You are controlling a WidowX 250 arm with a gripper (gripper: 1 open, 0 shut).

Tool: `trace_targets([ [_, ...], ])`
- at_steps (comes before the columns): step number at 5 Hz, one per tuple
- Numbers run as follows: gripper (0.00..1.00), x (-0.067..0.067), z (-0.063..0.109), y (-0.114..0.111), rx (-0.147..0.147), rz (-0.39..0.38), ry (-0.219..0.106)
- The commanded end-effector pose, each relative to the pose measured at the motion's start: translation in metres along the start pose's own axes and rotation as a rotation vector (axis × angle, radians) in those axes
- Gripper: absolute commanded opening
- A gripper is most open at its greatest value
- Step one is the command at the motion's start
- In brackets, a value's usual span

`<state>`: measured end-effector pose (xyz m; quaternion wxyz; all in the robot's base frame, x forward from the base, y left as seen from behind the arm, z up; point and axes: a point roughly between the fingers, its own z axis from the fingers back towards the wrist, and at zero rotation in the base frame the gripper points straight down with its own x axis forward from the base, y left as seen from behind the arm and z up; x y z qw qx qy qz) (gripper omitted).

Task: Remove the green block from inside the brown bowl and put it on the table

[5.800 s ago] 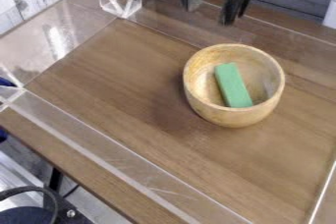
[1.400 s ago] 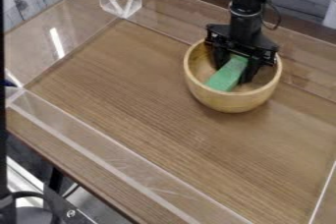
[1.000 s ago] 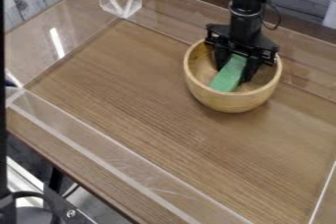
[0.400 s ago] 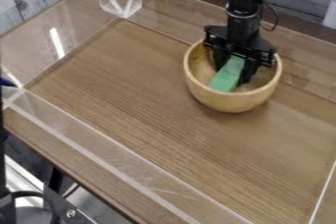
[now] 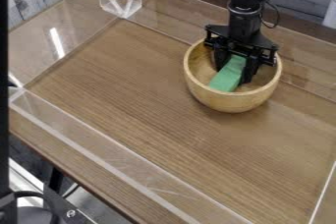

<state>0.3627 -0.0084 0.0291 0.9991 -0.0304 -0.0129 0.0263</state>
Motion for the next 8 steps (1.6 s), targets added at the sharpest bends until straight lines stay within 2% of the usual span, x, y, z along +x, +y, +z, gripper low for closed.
trace_targets([
  [1,0.00,0.010,0.015,0.000,-0.018,0.006,-0.050],
  [2,0.00,0.011,0.017,0.000,-0.033,0.011,-0.055],
  [4,0.00,0.015,0.033,0.002,-0.024,0.038,-0.078],
  [6,0.00,0.007,0.053,0.005,-0.073,0.050,-0.114],
  [7,0.00,-0.003,0.091,0.014,-0.111,0.072,-0.189],
  [8,0.00,-0.013,0.116,0.036,-0.119,0.130,-0.226],
])
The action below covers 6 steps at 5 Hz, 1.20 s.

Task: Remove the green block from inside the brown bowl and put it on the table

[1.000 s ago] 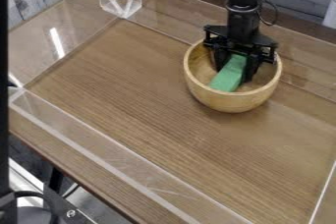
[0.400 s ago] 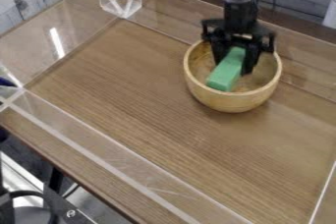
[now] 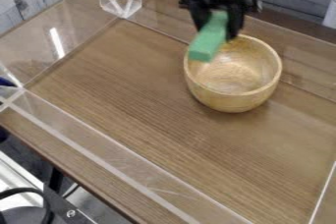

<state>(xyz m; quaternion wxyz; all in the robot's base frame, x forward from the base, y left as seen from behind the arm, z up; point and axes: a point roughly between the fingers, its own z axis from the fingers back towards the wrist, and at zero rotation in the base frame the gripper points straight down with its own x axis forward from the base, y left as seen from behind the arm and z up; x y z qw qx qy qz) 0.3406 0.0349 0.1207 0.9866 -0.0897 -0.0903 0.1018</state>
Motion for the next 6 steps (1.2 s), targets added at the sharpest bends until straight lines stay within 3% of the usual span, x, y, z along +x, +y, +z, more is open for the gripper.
trace_targets([
  [1,0.00,0.001,0.031,0.021,0.015,0.026,-0.074],
  [3,0.00,-0.002,0.019,0.065,0.023,0.051,-0.017],
  [4,0.00,-0.013,-0.003,0.066,0.069,-0.001,0.016],
  [6,0.00,-0.055,-0.012,0.037,0.001,-0.100,-0.004],
])
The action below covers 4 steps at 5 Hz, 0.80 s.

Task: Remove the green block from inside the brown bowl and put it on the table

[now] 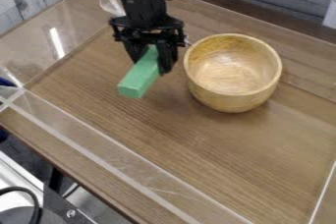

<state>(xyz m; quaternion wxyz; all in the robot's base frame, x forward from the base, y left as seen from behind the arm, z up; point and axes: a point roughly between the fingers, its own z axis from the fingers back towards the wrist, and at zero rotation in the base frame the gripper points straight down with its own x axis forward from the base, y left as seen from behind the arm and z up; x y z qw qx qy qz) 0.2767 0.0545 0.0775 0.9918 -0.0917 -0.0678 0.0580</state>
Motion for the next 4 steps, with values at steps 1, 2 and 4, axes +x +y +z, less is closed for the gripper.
trace_targets([
  [1,0.00,0.003,0.008,-0.027,-0.003,-0.002,-0.048],
  [2,0.00,0.001,-0.006,-0.061,-0.010,0.002,-0.042],
  [4,0.00,-0.021,-0.029,-0.089,-0.086,-0.123,0.056],
])
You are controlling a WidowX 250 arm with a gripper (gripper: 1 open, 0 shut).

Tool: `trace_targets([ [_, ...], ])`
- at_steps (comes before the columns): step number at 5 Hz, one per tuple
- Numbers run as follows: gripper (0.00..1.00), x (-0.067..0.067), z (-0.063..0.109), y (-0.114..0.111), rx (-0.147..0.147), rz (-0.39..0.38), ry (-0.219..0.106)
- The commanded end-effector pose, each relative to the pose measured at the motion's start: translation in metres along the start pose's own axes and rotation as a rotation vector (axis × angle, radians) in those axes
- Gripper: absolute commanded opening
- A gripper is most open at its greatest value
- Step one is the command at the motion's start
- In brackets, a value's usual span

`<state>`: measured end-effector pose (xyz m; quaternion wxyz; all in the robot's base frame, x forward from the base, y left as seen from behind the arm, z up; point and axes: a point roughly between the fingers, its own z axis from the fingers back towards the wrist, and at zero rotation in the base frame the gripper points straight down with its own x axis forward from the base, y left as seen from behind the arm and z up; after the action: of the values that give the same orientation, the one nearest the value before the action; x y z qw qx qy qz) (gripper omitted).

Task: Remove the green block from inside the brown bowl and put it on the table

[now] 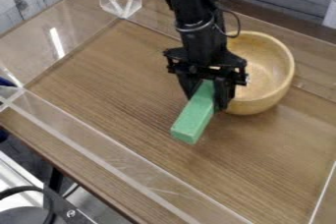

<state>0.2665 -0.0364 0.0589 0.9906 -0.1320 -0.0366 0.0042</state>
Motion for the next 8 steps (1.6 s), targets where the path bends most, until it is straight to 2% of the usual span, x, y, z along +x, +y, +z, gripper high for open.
trace_targets([
  [1,0.00,0.004,-0.010,0.000,0.008,-0.021,0.009],
  [3,0.00,0.016,-0.027,0.011,0.014,0.011,0.031],
  [5,0.00,0.014,-0.033,0.012,0.024,0.038,0.056],
  [7,0.00,0.015,-0.035,0.009,0.050,0.038,0.087],
  [8,0.00,0.016,-0.036,0.009,0.051,0.058,0.080],
])
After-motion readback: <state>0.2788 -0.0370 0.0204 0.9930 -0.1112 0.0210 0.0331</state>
